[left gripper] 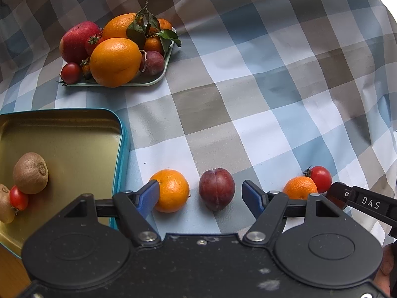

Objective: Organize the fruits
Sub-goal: 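Grasp a dark red plum with the right gripper, then hold the plum in the right gripper while the left gripper grasps a mandarin orange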

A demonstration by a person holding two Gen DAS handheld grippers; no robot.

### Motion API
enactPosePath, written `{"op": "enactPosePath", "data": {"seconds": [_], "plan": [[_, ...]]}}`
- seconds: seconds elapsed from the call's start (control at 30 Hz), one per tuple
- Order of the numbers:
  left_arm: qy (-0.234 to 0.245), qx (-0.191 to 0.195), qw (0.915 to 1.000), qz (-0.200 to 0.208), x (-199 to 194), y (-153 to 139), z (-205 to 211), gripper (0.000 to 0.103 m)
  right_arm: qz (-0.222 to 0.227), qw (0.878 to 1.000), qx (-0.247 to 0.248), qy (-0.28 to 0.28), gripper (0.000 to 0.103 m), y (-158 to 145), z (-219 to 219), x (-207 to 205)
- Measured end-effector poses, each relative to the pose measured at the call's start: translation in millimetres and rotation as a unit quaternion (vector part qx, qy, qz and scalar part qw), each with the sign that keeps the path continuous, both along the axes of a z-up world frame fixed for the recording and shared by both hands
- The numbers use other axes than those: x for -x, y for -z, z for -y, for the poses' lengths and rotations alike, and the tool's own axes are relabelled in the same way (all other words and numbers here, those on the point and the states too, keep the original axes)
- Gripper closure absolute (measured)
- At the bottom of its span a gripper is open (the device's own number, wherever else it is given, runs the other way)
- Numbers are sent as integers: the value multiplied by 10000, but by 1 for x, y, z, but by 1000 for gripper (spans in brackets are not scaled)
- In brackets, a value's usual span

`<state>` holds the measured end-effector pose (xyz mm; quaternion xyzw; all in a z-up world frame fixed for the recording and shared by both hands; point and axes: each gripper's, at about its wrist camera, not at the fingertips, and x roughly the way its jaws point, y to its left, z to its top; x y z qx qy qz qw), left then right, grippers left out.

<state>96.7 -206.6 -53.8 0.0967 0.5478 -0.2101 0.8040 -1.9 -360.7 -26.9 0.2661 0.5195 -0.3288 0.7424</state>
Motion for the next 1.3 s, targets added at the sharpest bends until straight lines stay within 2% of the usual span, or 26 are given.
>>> {"op": "enactPosePath", "data": {"seconds": [0.1,0.43,0.73,0.9,1.03,1.17,1.3], "plan": [[35,-19,10000,29,1,0,1,28,-21,10000,36,-52,57,-3,-6,2],[203,-198,9993,232,7,1,7,27,123,9995,-284,98,57,-16,-27,17],[99,-321,9985,438,4,6,7,27,121,9992,-326,211,57,-14,-38,27],[24,55,9998,187,-1,1,1,28,147,9988,-395,259,57,-10,-41,30],[-178,-11,9996,201,-5,2,-3,28,67,9990,-306,311,57,-6,-44,31],[-373,126,9992,54,-11,-1,-11,28,76,9991,-272,329,57,-3,-45,34],[-405,-40,9992,-19,-14,7,-10,28,77,9992,-246,304,57,-3,-46,34]]}}
